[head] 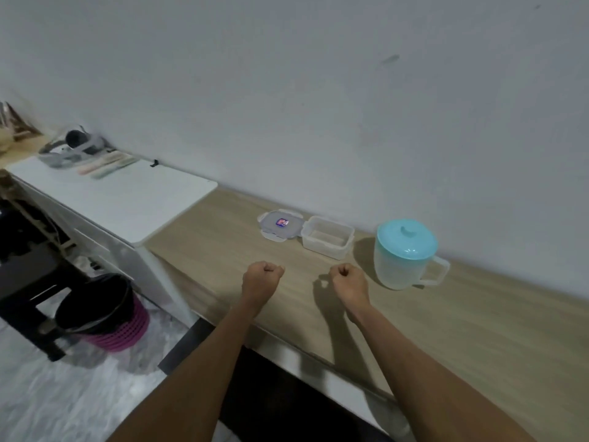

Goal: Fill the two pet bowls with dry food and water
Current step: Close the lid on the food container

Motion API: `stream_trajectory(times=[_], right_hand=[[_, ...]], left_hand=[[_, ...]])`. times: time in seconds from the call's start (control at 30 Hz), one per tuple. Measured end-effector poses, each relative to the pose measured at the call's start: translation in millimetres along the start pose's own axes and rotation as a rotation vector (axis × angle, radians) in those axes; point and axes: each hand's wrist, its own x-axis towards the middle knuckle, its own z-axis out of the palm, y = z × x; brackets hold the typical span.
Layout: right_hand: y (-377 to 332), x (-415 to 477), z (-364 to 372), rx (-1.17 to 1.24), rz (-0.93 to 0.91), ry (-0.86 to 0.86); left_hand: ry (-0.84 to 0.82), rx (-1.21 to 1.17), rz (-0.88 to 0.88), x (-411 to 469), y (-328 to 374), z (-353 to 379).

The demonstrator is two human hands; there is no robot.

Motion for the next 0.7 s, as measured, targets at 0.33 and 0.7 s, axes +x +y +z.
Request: stream_trajectory(times=[0.33,0.7], right_hand=[[-68.4,78.6,123.0,-0.042,0.014,0.068],[-97.7,175.3,210.4,-0.384,0.01,0.086]], left_hand=[[-0.095,0.097,-0.023,169.4,-10.7,-40.0],[-0.24,0.033,-0.168,274.2,-7.4,-13.9]])
